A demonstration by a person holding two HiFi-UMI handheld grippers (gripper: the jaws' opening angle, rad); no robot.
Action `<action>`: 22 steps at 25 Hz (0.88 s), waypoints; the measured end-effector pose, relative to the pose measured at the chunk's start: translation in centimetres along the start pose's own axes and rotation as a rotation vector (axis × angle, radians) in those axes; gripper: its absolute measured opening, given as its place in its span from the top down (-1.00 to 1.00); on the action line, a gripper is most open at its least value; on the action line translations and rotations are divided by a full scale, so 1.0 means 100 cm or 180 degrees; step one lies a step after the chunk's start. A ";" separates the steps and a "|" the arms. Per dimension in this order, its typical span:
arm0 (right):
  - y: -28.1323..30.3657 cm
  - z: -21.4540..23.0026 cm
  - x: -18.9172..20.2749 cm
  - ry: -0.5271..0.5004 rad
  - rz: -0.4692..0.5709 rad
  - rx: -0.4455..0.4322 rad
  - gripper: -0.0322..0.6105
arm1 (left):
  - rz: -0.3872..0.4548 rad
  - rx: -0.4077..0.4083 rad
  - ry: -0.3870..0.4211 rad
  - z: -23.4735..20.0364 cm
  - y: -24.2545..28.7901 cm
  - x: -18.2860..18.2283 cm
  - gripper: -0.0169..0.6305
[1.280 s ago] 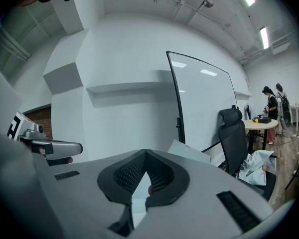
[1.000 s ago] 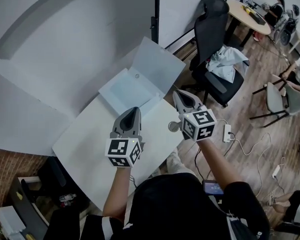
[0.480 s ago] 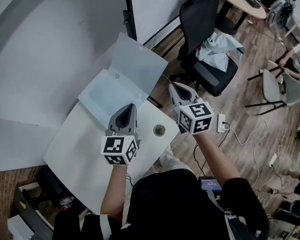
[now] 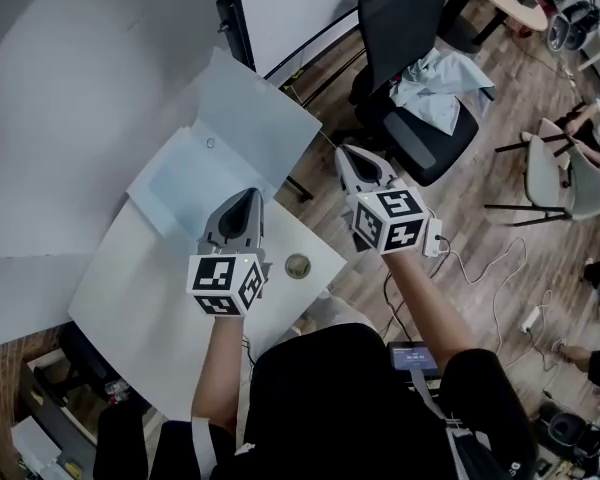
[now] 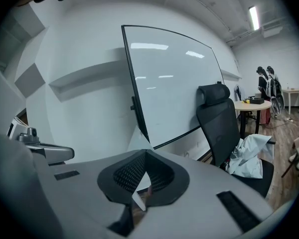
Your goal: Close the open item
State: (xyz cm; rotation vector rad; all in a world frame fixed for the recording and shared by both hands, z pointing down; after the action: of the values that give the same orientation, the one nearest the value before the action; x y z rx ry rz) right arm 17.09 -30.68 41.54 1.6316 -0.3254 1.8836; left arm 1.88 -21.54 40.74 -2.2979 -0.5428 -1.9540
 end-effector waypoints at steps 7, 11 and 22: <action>0.044 0.030 0.011 0.0081 -0.0089 -0.0026 0.79 | -0.0113 -0.0106 -0.0044 -0.012 0.031 0.018 0.91; 0.064 0.041 0.016 0.0110 -0.0133 -0.0056 0.79 | -0.0163 -0.0190 -0.0071 -0.020 0.040 0.025 0.91; 0.110 0.057 0.043 0.0200 -0.0287 -0.0189 0.79 | -0.0267 -0.0280 -0.0044 -0.039 0.067 0.040 0.91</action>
State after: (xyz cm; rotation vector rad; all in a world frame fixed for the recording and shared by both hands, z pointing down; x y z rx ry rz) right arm 14.94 -41.12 49.11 1.5196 -0.2743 1.8359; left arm 0.83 -28.04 46.46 -2.3795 -0.5745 -2.0403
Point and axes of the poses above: the fingertips, and each gripper's own axes: y forward along the fingers, z to its right, x out of its underside, the point moved 1 cm from there along -y, backward along the fingers, and after that the axes turned 7 degrees about z, right-handed, at the moved point
